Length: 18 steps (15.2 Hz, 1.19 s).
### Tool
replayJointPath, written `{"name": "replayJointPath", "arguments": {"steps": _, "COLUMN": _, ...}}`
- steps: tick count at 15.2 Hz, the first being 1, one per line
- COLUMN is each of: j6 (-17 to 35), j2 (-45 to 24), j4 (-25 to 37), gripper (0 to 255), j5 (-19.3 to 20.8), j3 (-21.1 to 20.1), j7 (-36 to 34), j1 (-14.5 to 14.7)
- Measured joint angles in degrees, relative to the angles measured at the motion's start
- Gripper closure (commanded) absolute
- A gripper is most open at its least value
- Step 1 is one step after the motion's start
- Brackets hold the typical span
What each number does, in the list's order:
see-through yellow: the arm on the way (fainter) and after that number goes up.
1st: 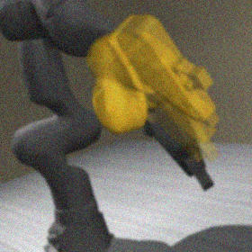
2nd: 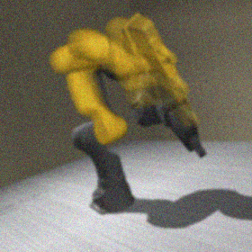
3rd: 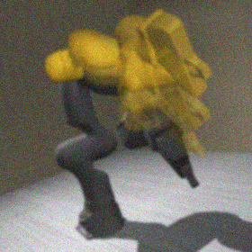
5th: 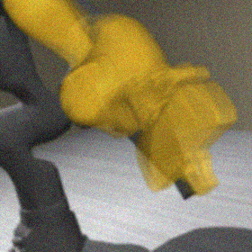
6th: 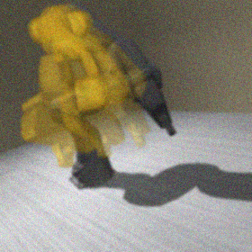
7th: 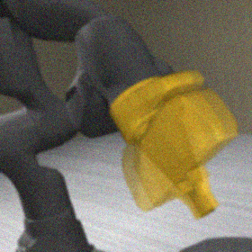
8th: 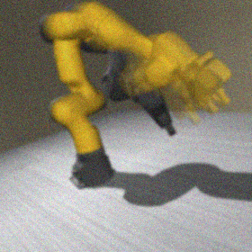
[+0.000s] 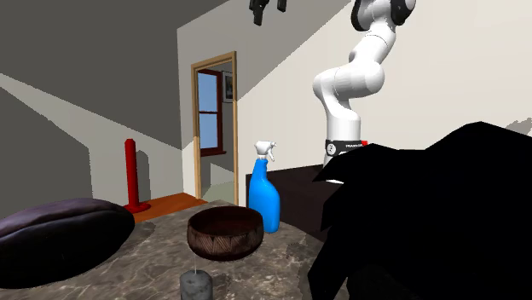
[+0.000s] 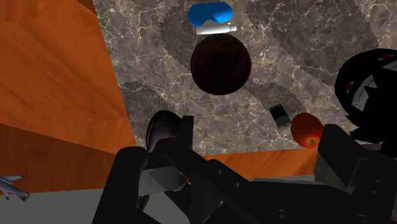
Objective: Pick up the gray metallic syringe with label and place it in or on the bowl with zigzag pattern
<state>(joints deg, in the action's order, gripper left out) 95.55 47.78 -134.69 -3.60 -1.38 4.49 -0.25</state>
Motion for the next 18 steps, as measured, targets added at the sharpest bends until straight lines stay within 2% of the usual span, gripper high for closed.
{"name": "replayJointPath", "arguments": {"steps": 2, "j6": 0.72, "j2": -0.32, "j4": -0.38, "gripper": 0, "j5": -0.08, "j3": -0.12, "j7": 0.10, "j1": 0.13}}
{"name": "replayJointPath", "arguments": {"steps": 4, "j6": 3.95, "j2": -1.76, "j4": -2.11, "gripper": 0, "j5": -0.43, "j3": -0.66, "j7": 0.35, "j1": 0.61}}
{"name": "replayJointPath", "arguments": {"steps": 12, "j6": 20.14, "j2": -11.77, "j4": -7.66, "gripper": 0, "j5": -2.23, "j3": -4.10, "j7": 0.90, "j1": 3.09}}
{"name": "replayJointPath", "arguments": {"steps": 18, "j6": 32.03, "j2": -22.01, "j4": -8.75, "gripper": 0, "j5": -2.83, "j3": -6.75, "j7": 1.20, "j1": 4.64}}
